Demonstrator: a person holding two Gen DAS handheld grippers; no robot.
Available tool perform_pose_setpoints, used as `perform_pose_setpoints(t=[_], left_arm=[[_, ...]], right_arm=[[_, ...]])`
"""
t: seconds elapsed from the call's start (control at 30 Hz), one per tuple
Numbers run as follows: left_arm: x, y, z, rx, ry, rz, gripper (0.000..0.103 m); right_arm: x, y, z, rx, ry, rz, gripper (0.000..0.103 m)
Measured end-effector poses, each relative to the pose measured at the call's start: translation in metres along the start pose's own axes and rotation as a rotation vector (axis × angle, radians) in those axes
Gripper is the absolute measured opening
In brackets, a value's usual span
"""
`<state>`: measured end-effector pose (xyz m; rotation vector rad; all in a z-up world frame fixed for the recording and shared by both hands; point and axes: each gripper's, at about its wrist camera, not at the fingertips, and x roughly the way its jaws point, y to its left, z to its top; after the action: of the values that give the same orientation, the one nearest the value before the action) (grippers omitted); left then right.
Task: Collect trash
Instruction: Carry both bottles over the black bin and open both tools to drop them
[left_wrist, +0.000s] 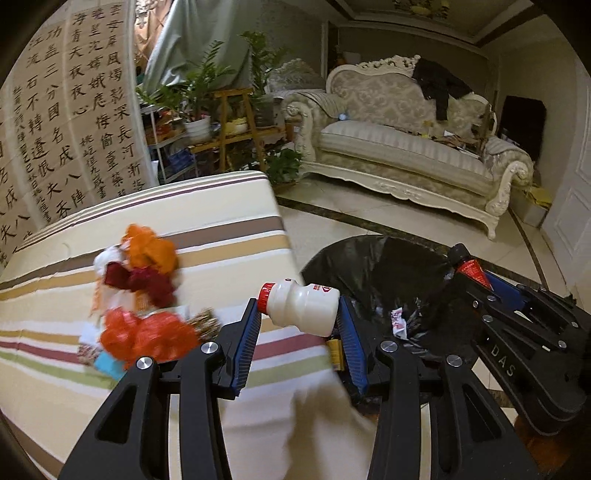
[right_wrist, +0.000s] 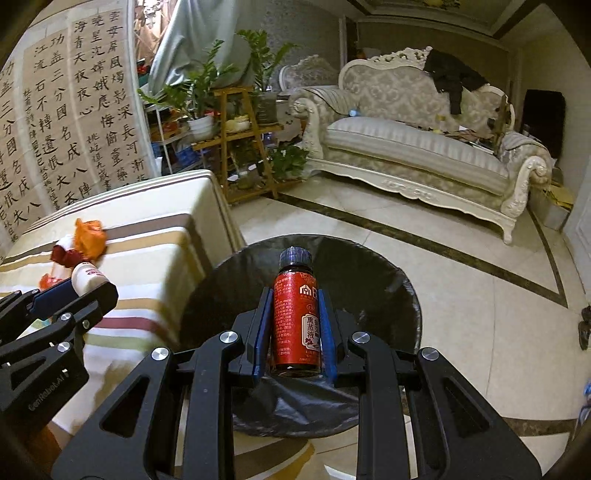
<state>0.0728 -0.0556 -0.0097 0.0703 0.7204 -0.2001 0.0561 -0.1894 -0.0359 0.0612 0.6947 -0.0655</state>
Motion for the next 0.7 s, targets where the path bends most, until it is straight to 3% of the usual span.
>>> perform_pose_setpoints(t=[0.7], left_arm=[[0.054,-0.04,0.014,0.082,0.105,0.015,0.043]], right_arm=[[0.049,-0.037,0.007,0.043,0.058,-0.01,0.023]])
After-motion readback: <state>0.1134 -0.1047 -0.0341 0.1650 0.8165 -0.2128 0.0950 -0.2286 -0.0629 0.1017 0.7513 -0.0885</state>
